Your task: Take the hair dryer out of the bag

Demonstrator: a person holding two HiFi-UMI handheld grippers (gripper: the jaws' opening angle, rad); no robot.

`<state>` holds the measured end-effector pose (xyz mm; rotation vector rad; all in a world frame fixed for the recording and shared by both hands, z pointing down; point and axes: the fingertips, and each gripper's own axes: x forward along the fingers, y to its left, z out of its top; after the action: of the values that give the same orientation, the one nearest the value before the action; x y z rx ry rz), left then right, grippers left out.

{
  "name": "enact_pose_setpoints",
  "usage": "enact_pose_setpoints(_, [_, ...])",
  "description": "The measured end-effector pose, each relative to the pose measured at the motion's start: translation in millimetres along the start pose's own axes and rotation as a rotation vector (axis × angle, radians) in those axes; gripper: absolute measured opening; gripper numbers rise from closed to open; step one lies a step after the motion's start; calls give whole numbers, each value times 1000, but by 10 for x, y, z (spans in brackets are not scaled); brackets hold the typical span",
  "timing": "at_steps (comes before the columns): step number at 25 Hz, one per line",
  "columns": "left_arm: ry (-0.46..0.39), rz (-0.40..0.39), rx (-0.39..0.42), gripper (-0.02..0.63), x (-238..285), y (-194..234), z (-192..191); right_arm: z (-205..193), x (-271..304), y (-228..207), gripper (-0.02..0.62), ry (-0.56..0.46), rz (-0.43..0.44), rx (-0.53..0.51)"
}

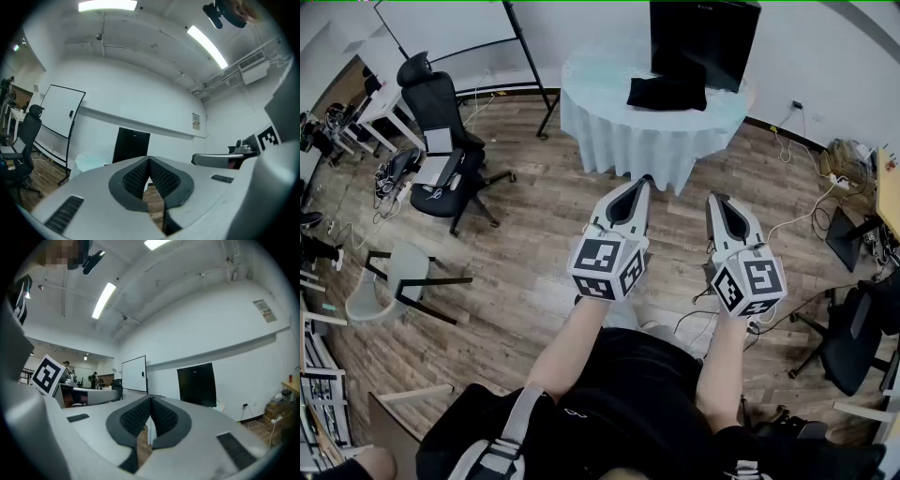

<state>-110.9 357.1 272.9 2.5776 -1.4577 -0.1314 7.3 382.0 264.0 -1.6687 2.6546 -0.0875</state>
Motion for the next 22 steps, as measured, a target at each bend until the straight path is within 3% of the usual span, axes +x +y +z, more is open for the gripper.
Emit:
enact_pose_setpoints(5, [7,-9,-7,9,127,-78,-47,2,72,-39,0,12,15,-19])
enact_pose_setpoints(17, [10,-73,-2,11,358,-360,-72,18,-45,-415,2,-24,-75,26])
enact_pose_setpoints(22, [14,-50,1,11,313,-275,-55,29,-13,-509,2,-33,-83,58])
